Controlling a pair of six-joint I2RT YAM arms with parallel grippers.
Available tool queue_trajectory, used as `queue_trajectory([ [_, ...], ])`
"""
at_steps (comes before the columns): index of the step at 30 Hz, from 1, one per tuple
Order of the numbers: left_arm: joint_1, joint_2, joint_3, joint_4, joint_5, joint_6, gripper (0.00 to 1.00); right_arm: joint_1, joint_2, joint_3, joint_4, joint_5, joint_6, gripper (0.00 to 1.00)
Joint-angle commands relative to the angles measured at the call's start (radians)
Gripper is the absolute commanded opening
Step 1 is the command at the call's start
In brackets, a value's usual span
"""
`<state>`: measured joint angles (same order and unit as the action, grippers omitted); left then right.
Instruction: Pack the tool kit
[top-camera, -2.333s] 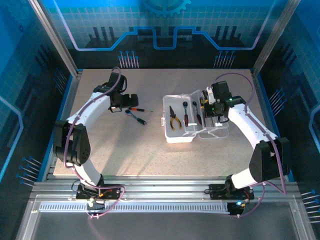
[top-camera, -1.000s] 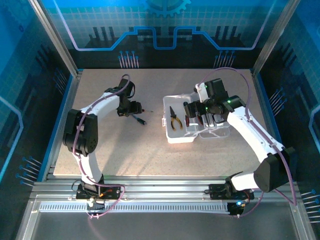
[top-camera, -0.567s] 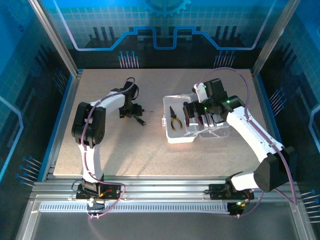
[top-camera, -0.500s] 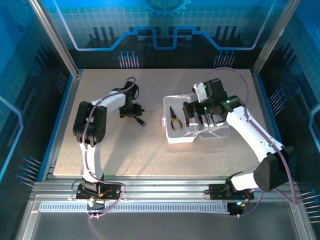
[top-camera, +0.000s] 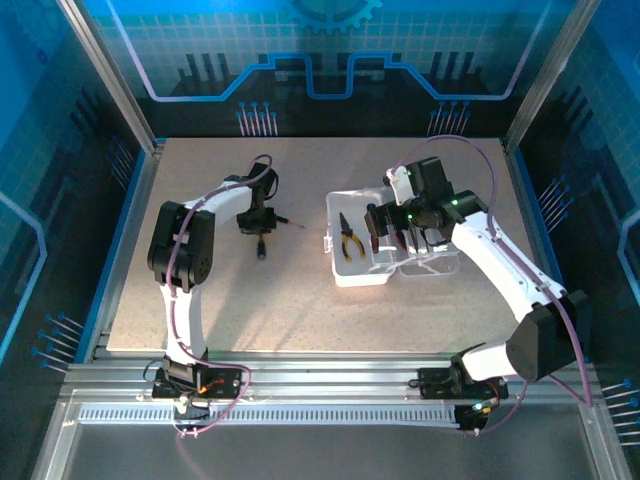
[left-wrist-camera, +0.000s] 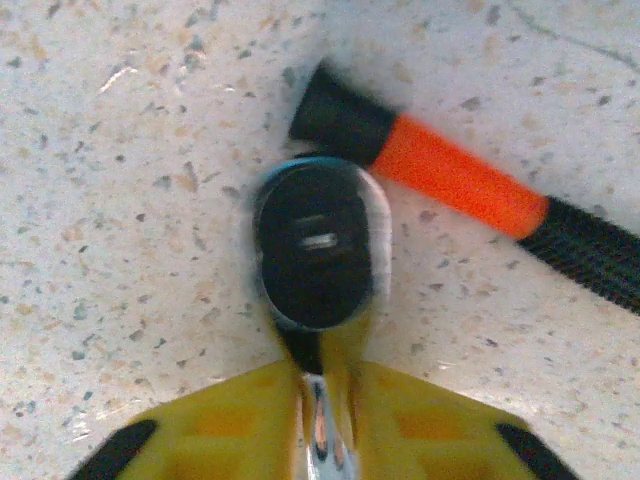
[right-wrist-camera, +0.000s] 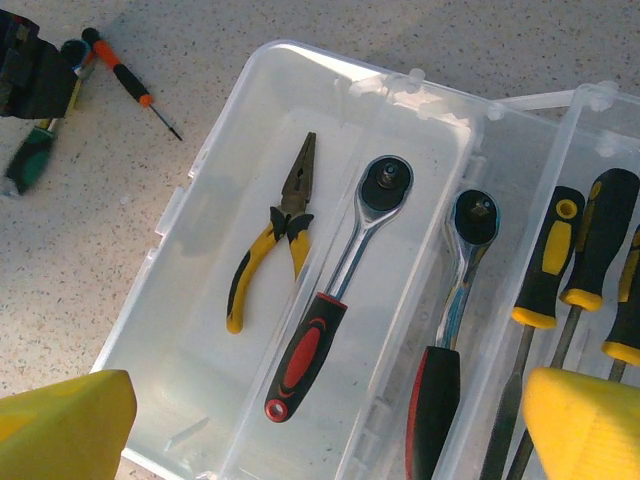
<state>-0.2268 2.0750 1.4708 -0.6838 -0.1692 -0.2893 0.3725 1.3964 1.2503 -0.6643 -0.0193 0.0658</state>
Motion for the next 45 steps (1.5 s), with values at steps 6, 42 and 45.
queue_trajectory([
  [6, -0.005, -0.071, -0.085, -0.017, 0.056, 0.007, 0.0, 0.013, -0.006, 0.009, 0.003, -0.04, -0.005, 1.0],
  [42, -0.242, -0.437, 0.036, 0.291, 0.423, -0.266, 0.0, 0.295, 0.184, 0.028, 0.437, -0.092, 0.334, 0.54],
  [45, -0.25, -0.447, 0.023, 0.29, 0.427, -0.264, 0.0, 0.295, 0.195, 0.04, 0.448, -0.091, 0.336, 0.42],
])
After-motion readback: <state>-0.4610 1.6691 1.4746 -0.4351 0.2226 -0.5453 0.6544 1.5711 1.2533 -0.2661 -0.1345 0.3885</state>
